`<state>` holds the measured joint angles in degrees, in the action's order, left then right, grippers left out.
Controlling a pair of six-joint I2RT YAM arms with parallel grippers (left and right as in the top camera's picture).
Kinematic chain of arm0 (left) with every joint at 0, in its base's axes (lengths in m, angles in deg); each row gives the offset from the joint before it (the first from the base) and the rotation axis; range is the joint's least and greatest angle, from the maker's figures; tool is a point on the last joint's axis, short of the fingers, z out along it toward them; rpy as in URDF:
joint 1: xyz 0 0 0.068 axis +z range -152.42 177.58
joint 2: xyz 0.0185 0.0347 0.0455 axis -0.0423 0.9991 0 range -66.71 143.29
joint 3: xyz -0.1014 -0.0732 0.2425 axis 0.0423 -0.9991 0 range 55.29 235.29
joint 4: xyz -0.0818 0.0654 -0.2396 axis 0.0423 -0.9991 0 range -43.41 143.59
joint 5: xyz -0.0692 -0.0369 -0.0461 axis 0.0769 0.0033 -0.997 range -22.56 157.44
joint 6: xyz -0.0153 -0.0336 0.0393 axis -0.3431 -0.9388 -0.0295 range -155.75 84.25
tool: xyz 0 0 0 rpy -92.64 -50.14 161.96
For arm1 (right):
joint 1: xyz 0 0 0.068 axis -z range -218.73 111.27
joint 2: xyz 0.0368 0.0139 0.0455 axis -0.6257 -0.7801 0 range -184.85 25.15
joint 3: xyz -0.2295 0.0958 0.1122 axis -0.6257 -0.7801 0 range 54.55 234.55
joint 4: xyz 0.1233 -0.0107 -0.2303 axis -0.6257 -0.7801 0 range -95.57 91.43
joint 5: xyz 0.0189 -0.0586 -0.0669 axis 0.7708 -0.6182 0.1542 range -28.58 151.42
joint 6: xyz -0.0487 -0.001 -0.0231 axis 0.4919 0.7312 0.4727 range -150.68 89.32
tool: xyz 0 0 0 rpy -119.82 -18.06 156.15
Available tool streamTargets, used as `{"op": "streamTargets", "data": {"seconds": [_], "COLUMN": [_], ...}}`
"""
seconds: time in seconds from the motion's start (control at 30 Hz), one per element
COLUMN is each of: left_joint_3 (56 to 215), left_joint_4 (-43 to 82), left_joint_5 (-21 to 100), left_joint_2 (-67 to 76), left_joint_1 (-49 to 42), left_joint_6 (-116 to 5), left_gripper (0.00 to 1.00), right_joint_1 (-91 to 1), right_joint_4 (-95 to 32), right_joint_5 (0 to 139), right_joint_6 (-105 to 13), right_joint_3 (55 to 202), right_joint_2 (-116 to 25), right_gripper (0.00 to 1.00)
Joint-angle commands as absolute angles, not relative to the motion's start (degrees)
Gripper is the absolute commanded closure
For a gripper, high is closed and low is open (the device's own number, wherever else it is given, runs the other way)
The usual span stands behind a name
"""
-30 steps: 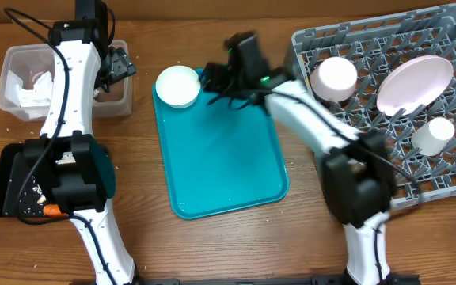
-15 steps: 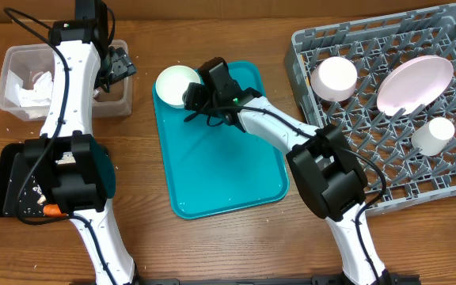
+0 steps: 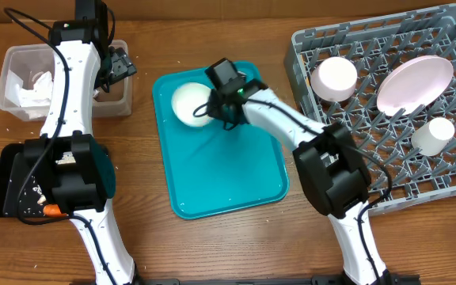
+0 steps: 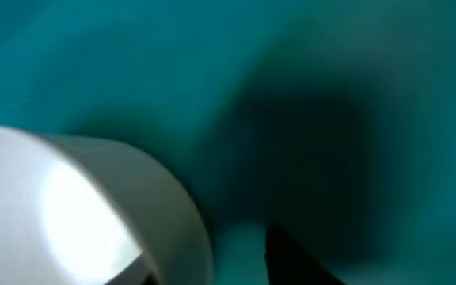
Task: Sort waste into correct bins and load items into the dishwasher rack
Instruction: 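Reach the right gripper to the white bowl on the tray and grasp its rim, then lift the white bowl and carry it right over the rack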
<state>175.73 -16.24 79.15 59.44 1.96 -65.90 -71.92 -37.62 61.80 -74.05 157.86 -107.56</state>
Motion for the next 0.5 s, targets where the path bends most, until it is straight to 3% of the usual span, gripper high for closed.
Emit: {"op": "streamTargets", "data": {"seconds": [0.0,0.23,0.37,0.47], "left_joint_3": [176.96,176.96,176.96,176.96], "left_joint_4": [-16.19,-16.19,-16.19,-16.19], "left_joint_5": [78.93,78.93,78.93,78.93], "left_joint_2": [59.09,59.07,59.09,59.07], "left_joint_1": [2.07,2.07,2.07,2.07], "left_joint_6": [-67.28,-67.28,-67.28,-67.28], "left_gripper": [0.00,0.00,0.00,0.00], "right_joint_1": [-67.15,-63.35,-64.14,-65.62], "right_joint_4": [-46.14,-58.82,-58.67,-56.66], "right_joint_5": [59.90,60.03,66.11,71.81], "right_joint_6": [-73.96,-70.23,-61.68,-54.82], "right_joint_3": [163.78,169.88,169.93,169.93], "right_joint_2": [-105.92,-100.21,-97.22,-97.02], "right_gripper": [0.70,0.70,0.53,0.52]}}
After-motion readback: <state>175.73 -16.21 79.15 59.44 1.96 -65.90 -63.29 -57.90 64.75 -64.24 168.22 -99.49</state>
